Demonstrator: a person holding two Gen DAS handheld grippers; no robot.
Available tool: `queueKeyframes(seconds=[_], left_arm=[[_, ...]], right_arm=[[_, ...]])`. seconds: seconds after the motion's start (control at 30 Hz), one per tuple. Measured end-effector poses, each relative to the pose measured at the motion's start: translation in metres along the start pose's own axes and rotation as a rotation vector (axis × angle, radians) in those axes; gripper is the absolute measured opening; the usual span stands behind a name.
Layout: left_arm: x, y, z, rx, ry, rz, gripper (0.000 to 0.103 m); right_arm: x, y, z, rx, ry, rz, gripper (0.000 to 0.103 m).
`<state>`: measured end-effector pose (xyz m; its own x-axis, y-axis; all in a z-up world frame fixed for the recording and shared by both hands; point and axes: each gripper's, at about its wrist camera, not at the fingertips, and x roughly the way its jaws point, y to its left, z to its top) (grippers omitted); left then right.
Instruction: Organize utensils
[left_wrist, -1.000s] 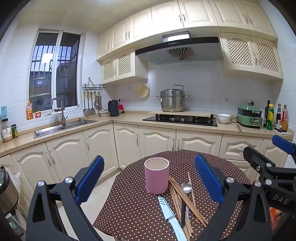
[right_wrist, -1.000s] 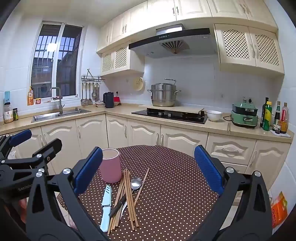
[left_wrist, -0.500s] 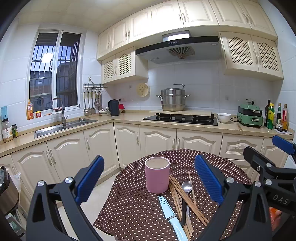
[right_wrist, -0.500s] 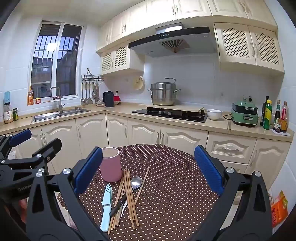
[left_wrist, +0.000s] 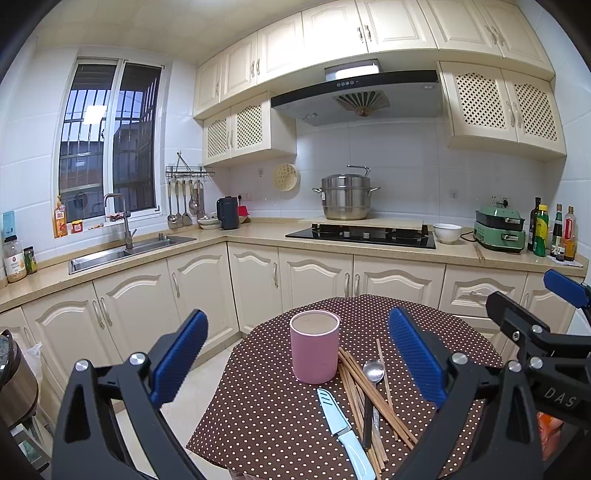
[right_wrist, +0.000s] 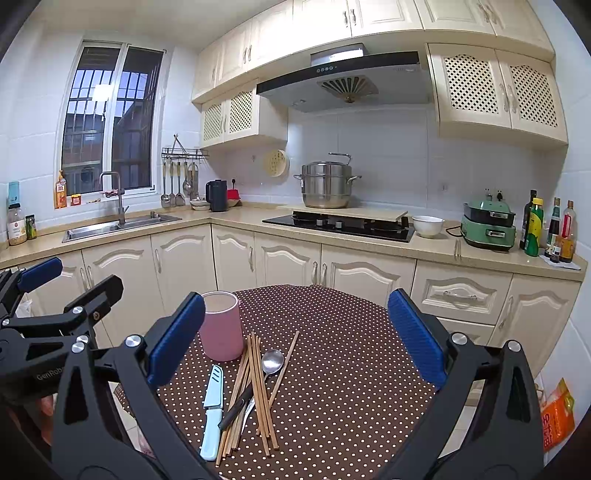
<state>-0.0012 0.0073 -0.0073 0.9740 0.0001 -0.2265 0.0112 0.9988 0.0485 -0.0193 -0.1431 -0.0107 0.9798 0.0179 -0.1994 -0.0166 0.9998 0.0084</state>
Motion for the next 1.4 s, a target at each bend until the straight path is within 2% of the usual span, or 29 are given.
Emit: queueKeyframes(seconds=[1.4], left_arm=[[0.0, 0.02, -0.013, 0.004, 0.009, 0.004, 0.096]], right_arm=[[0.006, 0.006, -0.013, 0.004, 0.018, 0.002, 0.097]])
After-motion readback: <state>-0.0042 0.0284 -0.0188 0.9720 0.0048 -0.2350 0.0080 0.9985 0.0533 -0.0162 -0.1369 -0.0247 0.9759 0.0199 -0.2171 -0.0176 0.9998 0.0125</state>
